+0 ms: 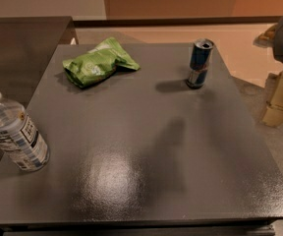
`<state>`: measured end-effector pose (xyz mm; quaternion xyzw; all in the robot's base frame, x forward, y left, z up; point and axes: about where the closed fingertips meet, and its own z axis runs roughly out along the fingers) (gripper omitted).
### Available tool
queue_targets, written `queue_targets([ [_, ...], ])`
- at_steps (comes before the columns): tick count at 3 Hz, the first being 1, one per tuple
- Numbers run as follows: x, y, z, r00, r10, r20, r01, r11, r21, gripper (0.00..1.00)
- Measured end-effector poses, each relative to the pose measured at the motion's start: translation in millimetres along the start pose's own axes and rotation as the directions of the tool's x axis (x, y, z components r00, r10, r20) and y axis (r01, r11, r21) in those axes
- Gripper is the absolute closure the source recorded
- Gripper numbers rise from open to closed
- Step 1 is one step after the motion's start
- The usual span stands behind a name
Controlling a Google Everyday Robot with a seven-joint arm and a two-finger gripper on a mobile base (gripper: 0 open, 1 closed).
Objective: Move redbull can near blue plastic bottle
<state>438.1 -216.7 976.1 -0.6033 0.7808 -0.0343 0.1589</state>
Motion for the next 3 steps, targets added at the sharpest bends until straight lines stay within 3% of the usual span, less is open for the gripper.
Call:
queue_targets([
  [1,0,0,0,1.000,0.000,0.000,0.000,1.0000,0.000,0.00],
  [3,-5,-32,25,0.995,0.089,0.055,-0.091,0.9950,0.042,0.00],
])
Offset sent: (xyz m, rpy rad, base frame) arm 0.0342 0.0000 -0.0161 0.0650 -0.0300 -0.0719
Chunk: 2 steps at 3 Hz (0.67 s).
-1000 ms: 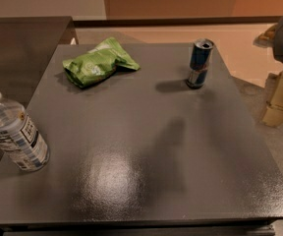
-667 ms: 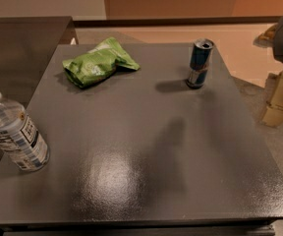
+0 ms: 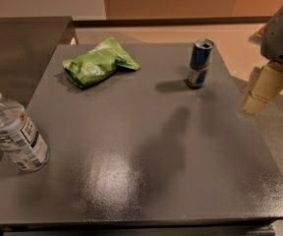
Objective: Move redbull can near blue plastic bottle
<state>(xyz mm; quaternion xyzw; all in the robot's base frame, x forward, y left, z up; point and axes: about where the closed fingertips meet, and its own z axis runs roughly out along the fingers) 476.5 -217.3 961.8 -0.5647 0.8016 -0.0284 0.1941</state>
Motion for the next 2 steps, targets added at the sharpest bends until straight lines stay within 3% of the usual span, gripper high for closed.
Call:
queue_targets([
  [1,-5,-27,18,0.997,0.065,0.046,-0.067,0.9973,0.031,0.00],
  [2,-9,-54,33,0.986,0.130,0.100,-0.137,0.9886,0.063,0.00],
])
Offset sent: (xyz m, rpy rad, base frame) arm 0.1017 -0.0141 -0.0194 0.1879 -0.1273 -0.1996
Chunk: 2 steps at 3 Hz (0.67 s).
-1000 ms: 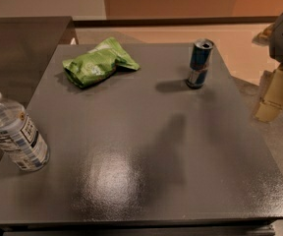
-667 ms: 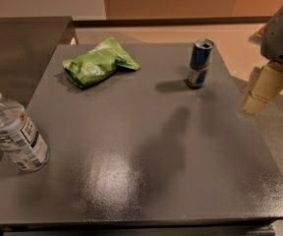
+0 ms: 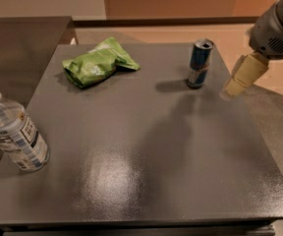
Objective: Move redbull can near blue plastic bottle
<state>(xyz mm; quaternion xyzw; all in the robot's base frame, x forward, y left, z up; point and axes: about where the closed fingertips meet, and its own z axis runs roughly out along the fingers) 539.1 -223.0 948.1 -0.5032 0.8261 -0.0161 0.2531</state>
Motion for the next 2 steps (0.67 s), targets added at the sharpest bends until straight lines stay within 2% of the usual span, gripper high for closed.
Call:
queue_targets([
  [1,-9,-24,16,0.996,0.072,0.060,-0.073,0.9972,0.018,0.00],
  [2,-18,-40,32,0.983,0.144,0.115,-0.145,0.9894,0.004,0.00],
])
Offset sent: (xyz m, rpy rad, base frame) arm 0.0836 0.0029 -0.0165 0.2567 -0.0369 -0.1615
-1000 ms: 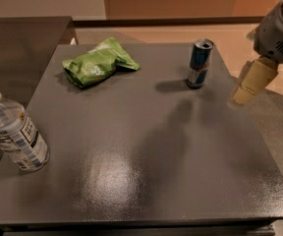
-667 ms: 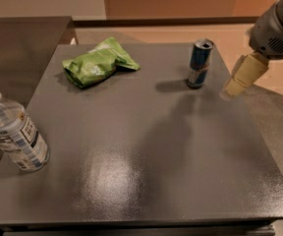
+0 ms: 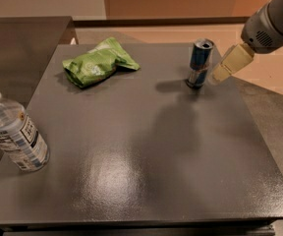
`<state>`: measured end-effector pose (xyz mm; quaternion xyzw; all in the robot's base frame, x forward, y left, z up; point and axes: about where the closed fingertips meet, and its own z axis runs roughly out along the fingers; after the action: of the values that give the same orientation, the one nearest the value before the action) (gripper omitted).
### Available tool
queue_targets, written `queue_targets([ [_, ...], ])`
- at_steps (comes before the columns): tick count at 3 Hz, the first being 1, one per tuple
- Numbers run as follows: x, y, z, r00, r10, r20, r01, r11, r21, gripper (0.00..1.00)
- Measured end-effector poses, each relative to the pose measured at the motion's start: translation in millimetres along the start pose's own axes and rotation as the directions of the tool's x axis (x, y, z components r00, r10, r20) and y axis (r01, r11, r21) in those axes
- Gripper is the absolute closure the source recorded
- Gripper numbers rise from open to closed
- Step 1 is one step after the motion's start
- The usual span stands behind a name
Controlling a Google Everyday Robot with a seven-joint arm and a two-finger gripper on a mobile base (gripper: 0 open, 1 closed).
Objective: Move redbull can near blue plastic bottle
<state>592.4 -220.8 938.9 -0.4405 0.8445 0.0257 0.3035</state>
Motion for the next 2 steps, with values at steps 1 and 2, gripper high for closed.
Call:
queue_targets([
  [1,-12,-8,17,0.998,0.049,0.048,-0.049,0.9986,-0.019,0.00],
  [2,-21,-10,34,0.994,0.081,0.079,-0.078,0.9961,-0.041,0.00],
])
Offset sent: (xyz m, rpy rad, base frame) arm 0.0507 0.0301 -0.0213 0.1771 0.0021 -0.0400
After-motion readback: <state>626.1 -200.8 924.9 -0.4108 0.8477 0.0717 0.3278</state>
